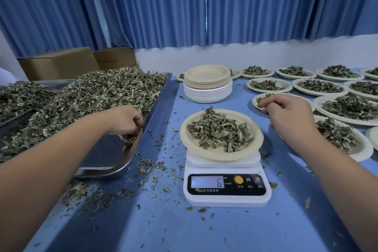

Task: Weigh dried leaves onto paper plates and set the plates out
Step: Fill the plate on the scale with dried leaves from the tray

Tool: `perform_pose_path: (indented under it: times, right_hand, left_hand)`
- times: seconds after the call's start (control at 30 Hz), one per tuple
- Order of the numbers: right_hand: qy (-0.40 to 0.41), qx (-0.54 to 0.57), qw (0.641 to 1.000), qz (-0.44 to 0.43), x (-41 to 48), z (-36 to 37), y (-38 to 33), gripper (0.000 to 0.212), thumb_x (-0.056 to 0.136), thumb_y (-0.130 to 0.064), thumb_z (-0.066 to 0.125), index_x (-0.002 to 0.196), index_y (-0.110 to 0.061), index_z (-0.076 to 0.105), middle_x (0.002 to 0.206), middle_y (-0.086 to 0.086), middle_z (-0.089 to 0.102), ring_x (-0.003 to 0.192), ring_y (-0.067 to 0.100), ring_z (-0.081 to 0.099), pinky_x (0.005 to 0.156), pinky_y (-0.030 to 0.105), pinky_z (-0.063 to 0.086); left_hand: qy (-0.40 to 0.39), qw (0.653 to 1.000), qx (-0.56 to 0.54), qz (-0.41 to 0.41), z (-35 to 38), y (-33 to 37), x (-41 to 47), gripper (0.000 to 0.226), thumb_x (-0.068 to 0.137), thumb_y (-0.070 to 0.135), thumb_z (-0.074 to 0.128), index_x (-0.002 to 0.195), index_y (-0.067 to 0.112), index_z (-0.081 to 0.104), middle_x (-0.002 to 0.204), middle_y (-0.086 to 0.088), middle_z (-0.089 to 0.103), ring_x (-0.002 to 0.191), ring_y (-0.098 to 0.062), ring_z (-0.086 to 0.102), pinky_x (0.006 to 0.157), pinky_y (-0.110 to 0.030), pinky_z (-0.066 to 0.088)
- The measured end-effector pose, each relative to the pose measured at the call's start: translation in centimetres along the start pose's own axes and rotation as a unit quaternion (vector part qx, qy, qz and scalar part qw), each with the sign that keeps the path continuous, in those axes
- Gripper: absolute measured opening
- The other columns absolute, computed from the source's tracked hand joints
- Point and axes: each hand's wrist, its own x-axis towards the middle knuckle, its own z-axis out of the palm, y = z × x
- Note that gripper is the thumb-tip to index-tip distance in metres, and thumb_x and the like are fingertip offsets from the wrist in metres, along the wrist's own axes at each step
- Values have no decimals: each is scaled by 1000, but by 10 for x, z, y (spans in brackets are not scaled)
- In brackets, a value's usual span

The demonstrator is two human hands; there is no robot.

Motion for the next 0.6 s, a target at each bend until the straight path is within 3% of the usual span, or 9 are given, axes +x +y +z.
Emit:
perform_pose_path:
  times: [0.07, 0.13, 0.2, 0.27, 0.37, 0.5, 0.6]
  right_hand:
    - [2, -3, 1000, 2, -1, 0, -1, 35, 84, -5, 49, 70, -29, 69, 63, -10, 66, 38, 8, 39, 35, 16, 32]
    - [2, -10, 1000, -1, 0, -1, -1, 35, 84, -5, 49, 70, -30, 69, 67, -9, 66, 43, 14, 41, 37, 17, 33]
    - [0, -13, 1000, -3, -1, -1, -2, 34, 84, -5, 49, 70, -28, 69, 64, -10, 65, 42, 12, 40, 37, 18, 34]
    - [2, -7, 1000, 0, 0, -1, 0, 33, 84, -4, 48, 71, -26, 69, 61, -11, 64, 37, 8, 36, 35, 16, 31]
    - [2, -14, 1000, -3, 0, 0, 2, 34, 85, -3, 49, 71, -26, 69, 64, -9, 65, 40, 13, 37, 35, 17, 31]
    - [2, -28, 1000, -8, 6, 4, 6, 32, 85, -5, 50, 72, -27, 70, 74, -5, 68, 53, 23, 46, 47, 26, 38]
    - [8, -31, 999, 3, 9, 6, 10, 30, 85, -7, 50, 73, -26, 71, 75, -6, 68, 56, 25, 48, 50, 29, 39]
  left_hand:
    - [-84, 991, -91, -42, -11, -4, -9, 11, 94, 9, 57, 89, 8, 67, 78, -8, 69, 66, -19, 64, 59, -26, 54]
    - [-90, 988, -116, -56, -21, -12, -10, 15, 95, 25, 59, 97, 14, 70, 82, -5, 72, 69, -18, 66, 60, -30, 55]
    - [-13, 992, -119, -45, -26, -22, -1, 20, 97, 32, 56, 100, 16, 69, 92, -3, 71, 80, -19, 66, 63, -30, 53]
    - [111, 991, -75, -27, -25, -30, 15, 20, 97, 29, 55, 106, 16, 67, 107, -5, 67, 91, -22, 64, 71, -31, 52]
    - [200, 979, 27, -12, -15, -36, 40, 32, 95, 25, 59, 125, 16, 61, 132, -10, 58, 116, -28, 55, 96, -35, 44]
    - [135, 977, 167, 4, -13, -38, 67, 56, 93, 24, 60, 145, 24, 40, 152, -12, 29, 135, -32, 38, 109, -44, 37]
    - [74, 972, 222, -11, -14, -36, 79, 58, 95, 22, 56, 149, 23, 34, 154, -12, 24, 138, -32, 33, 110, -40, 34]
